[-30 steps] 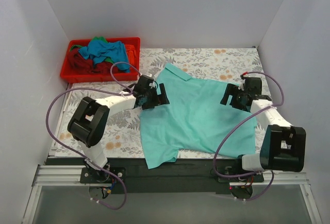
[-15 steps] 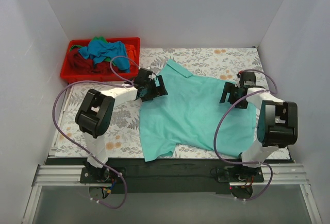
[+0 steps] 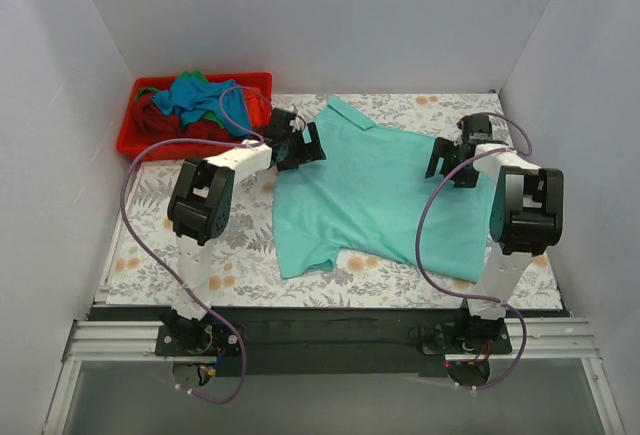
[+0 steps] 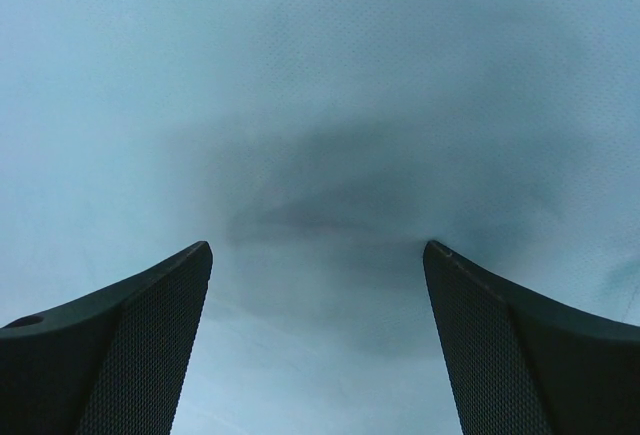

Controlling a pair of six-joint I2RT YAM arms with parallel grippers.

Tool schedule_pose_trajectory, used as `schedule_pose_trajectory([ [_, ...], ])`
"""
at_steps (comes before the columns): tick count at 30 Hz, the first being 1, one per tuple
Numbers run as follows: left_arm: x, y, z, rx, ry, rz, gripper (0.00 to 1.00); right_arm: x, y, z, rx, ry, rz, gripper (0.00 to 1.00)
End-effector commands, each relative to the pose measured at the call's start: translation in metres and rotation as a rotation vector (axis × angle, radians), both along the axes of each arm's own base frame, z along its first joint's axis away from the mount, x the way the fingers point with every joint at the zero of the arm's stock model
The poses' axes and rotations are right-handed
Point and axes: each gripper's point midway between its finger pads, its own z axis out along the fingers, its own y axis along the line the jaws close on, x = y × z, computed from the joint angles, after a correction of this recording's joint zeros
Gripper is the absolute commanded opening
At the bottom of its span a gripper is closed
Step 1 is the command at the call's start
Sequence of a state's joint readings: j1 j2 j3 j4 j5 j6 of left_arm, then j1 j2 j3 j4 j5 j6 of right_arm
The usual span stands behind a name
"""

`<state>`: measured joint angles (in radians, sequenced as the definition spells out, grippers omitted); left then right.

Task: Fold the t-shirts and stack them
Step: Flatten the tshirt out

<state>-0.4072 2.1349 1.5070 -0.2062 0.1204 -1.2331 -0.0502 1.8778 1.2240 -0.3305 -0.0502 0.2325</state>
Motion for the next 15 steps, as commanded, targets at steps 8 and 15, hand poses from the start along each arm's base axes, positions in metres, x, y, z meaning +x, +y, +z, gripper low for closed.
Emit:
schedule_pose_trajectory([
  [8, 0.039, -0.003, 0.017, 0.057, -0.060, -0.075, 0.97, 0.036, 0.011, 0.020, 0.059, -0.033, 0.040, 0.93],
  [15, 0.038, -0.024, 0.122, 0.030, -0.261, -0.098, 0.97, 0.038, 0.020, 0.094, 0.089, -0.194, 0.077, 0.93],
])
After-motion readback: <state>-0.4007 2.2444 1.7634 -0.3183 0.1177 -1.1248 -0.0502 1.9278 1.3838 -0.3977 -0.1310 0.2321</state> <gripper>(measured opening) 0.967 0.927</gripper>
